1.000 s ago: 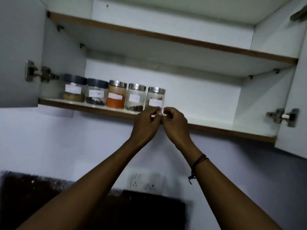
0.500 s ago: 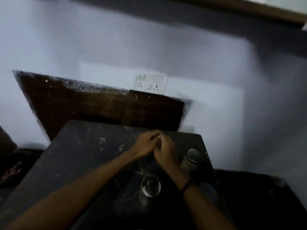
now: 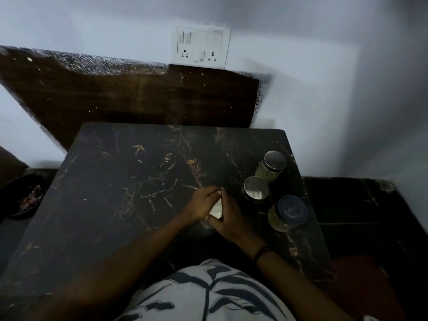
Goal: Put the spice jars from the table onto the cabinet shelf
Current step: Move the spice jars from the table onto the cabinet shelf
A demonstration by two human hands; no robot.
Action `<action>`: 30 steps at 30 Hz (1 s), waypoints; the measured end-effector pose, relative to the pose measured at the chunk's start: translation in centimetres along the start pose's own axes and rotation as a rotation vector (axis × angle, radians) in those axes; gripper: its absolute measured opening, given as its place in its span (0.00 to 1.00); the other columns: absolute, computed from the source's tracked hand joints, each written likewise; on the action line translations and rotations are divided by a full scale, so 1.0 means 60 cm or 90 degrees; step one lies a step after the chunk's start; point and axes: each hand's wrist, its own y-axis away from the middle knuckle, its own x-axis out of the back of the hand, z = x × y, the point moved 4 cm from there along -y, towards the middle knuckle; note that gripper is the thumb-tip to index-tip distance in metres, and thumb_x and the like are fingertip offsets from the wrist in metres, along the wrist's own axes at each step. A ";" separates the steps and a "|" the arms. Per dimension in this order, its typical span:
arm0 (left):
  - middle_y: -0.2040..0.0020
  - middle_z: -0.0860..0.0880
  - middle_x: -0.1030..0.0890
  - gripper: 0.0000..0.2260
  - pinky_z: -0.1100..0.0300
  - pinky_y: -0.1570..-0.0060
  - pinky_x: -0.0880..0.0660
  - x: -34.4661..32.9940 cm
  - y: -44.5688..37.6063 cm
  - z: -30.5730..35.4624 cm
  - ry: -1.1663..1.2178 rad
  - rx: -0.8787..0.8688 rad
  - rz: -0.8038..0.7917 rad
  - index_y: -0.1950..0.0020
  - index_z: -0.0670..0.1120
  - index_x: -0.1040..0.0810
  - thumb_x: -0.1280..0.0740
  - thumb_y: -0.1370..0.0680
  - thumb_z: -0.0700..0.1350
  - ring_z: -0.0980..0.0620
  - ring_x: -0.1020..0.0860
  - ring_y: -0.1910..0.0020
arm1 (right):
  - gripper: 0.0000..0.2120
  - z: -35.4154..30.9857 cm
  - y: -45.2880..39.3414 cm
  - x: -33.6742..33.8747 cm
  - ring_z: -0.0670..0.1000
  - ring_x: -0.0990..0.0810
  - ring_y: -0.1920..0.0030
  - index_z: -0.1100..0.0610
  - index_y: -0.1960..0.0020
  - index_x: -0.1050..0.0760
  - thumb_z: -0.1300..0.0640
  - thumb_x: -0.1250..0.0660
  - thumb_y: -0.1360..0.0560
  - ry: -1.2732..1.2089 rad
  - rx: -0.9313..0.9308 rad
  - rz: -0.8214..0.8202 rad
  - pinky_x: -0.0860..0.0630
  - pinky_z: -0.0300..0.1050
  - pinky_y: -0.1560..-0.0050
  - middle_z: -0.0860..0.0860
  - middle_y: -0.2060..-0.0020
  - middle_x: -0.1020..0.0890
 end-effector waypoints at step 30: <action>0.47 0.42 0.17 0.11 0.54 0.58 0.19 0.082 0.027 0.057 0.518 0.127 0.173 0.45 0.47 0.21 0.35 0.21 0.52 0.47 0.16 0.53 | 0.15 -0.086 -0.036 0.094 0.64 0.21 0.42 0.58 0.38 0.29 0.50 0.44 0.18 -0.680 -0.103 0.143 0.23 0.63 0.41 0.64 0.43 0.21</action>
